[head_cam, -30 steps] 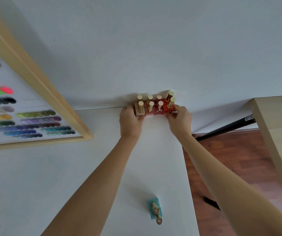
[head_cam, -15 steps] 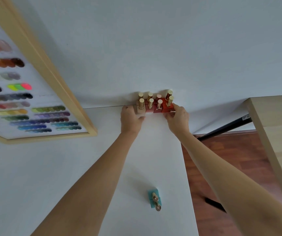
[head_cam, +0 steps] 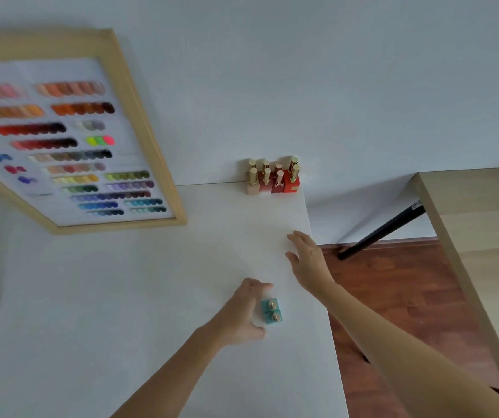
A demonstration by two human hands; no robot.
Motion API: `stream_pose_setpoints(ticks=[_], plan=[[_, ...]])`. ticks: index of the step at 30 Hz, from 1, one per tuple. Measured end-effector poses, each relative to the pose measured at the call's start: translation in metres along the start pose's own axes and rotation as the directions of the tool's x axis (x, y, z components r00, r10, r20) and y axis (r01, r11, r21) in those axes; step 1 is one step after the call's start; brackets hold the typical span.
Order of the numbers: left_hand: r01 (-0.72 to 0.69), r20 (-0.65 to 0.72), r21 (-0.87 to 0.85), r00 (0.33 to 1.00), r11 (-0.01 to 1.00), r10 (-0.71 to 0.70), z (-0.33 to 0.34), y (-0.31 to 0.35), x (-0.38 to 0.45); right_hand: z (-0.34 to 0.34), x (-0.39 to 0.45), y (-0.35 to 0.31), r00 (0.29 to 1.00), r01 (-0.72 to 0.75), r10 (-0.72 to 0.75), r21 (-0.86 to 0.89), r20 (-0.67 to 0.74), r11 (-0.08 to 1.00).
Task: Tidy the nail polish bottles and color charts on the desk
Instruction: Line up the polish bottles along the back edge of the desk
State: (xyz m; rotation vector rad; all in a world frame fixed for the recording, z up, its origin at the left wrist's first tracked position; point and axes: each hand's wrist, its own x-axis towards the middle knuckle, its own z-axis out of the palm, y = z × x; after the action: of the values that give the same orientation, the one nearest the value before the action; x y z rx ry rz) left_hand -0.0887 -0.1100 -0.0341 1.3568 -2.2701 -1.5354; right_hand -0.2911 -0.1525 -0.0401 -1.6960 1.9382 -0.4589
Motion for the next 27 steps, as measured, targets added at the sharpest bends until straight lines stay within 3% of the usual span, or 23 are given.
stream_pose_setpoints(ticks=[6, 13, 19, 27], plan=[[-0.018, -0.386, 0.088, 0.921, 0.996, 0.051, 0.037, 0.003, -0.015, 0.027, -0.024, 0.003, 0.997, 0.074, -0.071, -0.136, 0.025, 0.988], [-0.101, -0.494, 0.057, 0.862, 0.993, 0.116, 0.022, -0.008, -0.009, 0.043, -0.031, 0.009, 0.997, 0.062, -0.074, -0.347, -0.023, 0.936], [-0.089, -0.642, 0.047, 0.760, 0.995, 0.098, -0.040, -0.023, 0.031, 0.046, -0.032, 0.008, 0.993, 0.062, -0.092, -0.341, -0.074, 0.938], [0.005, -0.687, 0.051, 0.726, 0.999, 0.031, -0.120, -0.032, 0.118, 0.046, -0.032, 0.006, 0.988, 0.075, -0.114, -0.328, -0.103, 0.942]])
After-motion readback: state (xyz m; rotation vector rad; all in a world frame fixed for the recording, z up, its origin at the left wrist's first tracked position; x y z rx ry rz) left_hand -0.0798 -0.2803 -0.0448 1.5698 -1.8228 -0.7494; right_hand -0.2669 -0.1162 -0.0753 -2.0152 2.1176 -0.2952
